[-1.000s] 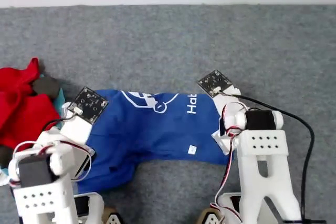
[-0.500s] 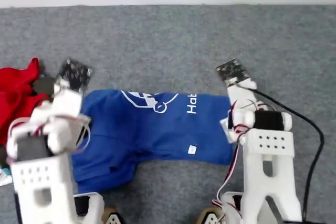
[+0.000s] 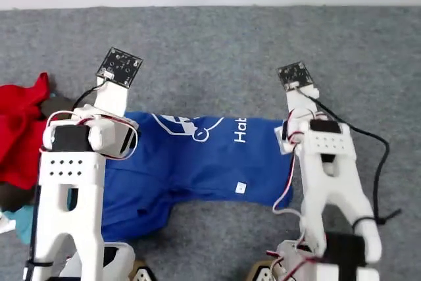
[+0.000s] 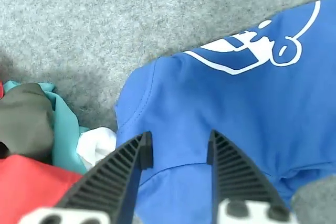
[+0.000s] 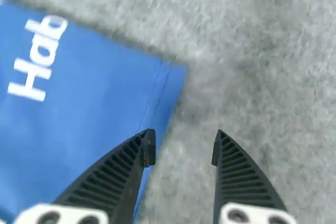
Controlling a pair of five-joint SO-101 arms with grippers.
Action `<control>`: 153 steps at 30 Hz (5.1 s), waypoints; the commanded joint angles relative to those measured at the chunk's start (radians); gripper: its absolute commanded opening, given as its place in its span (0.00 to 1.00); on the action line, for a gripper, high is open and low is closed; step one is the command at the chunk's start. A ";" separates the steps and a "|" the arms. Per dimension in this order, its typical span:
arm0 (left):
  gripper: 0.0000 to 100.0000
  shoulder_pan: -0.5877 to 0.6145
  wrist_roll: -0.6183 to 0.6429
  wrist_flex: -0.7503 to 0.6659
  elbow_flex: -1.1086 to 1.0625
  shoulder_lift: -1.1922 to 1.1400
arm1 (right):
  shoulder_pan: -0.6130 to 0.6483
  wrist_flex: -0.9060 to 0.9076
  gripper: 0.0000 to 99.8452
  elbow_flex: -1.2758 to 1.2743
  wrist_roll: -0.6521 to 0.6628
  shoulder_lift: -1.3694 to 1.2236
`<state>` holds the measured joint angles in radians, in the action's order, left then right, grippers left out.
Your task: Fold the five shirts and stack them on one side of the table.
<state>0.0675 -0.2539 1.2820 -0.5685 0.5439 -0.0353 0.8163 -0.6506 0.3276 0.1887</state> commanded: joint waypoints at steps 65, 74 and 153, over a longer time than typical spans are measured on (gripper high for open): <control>0.17 -0.006 0.012 0.021 0.038 -0.005 | -0.088 0.932 0.18 1.091 0.112 -0.515; 0.17 -0.006 0.012 0.044 0.041 -0.006 | -0.113 0.869 0.15 0.629 0.084 -0.282; 0.18 -0.002 0.175 -0.153 0.039 -0.051 | -0.328 0.487 0.18 0.123 0.233 0.242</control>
<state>0.0644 -0.0990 1.1868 -0.5685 0.5178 -0.3682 1.2873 -0.5600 0.5577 0.3207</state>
